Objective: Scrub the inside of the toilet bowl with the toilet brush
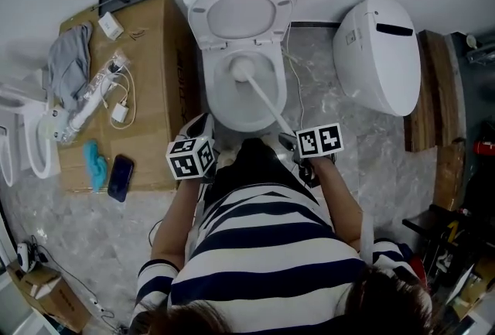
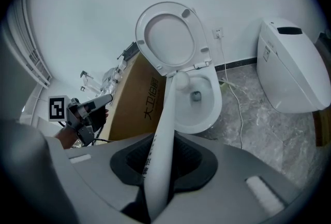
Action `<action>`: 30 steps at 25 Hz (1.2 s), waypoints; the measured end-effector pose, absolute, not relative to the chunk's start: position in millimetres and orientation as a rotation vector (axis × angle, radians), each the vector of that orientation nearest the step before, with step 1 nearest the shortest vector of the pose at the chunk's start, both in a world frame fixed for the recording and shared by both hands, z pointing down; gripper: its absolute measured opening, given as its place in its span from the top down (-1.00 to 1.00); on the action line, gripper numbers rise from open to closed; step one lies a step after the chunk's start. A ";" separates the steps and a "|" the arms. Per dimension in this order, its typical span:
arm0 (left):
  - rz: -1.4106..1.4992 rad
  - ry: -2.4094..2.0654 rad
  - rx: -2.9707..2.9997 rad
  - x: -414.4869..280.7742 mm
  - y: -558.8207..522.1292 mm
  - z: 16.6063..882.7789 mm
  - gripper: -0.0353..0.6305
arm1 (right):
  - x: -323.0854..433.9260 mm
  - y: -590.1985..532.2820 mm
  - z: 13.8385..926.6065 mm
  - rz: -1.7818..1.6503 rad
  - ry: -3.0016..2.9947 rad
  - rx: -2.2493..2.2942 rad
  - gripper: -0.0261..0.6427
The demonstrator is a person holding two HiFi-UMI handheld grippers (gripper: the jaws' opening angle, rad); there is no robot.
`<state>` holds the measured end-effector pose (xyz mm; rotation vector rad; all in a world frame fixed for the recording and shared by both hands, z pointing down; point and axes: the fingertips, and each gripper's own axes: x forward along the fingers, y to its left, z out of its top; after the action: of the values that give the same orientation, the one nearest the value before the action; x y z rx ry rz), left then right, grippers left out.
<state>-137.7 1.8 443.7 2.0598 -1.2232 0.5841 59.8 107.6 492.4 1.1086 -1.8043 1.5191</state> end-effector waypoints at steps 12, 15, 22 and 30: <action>0.568 -1.211 2.053 -136.7 5.9 439.8 0.89 | 44.7 91.2 486.2 1.482 -1.861 1.101 0.67; 0.566 -1.209 2.044 -138.1 8.3 441.1 0.89 | 39.9 90.1 485.3 1.468 -1.872 1.090 0.67; 0.576 -1.193 2.034 -139.2 15.2 446.7 0.89 | 33.1 87.8 484.0 1.419 -1.906 1.072 0.67; 0.596 -1.179 2.023 -139.1 23.5 451.7 0.89 | 35.6 88.0 482.7 1.409 -1.914 1.071 0.67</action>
<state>-139.1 23.5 451.7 2.0225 -1.1789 0.5965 35.6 88.0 482.7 1.0713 -1.9140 1.4086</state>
